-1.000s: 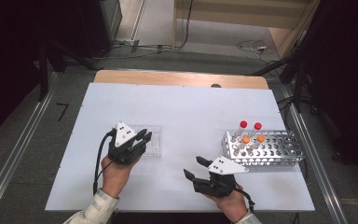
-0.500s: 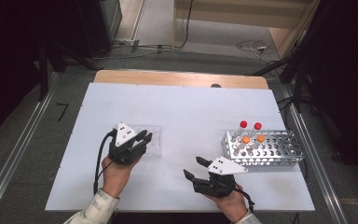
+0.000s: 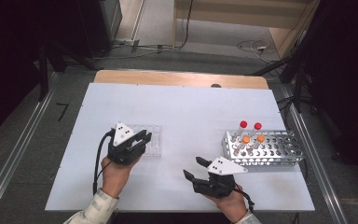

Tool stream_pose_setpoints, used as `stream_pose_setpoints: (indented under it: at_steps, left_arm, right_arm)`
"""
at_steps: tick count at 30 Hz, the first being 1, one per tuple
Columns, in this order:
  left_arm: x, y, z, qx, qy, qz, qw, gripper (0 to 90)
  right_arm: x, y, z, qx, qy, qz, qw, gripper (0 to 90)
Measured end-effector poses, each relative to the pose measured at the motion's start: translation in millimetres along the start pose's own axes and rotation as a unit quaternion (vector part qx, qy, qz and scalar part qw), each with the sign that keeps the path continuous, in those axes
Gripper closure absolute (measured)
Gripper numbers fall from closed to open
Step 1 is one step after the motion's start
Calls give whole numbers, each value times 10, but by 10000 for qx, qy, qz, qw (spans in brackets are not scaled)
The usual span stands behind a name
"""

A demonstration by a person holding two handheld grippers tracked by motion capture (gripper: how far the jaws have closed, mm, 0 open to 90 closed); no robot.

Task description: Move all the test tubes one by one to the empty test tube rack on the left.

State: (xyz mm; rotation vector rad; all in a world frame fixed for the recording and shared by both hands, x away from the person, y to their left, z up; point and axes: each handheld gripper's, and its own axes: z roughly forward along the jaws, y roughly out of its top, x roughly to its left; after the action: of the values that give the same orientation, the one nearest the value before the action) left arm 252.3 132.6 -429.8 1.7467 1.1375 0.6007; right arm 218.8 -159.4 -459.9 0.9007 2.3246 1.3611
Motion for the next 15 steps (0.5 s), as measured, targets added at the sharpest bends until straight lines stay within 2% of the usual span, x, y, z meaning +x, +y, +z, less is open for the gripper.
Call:
stream_pose_setpoints:
  at_steps: [3,7,13,15]
  left_arm:
    - [5,3,-9,-18,-40,-26,10000,730]
    - [10,6,-32,-61,-59,-84,9999,683]
    - [39,3,-84,-169,-11,-239,9996,467]
    - [44,-8,-97,-205,19,-299,9993,422]
  right_arm:
    - [-3,1,-2,-8,-10,1,10000,354]
    - [-17,5,-10,-20,-27,13,10000,345]
    - [-43,10,-33,-30,-74,72,9999,325]
    - [-57,11,-46,-47,-98,82,9999,324]
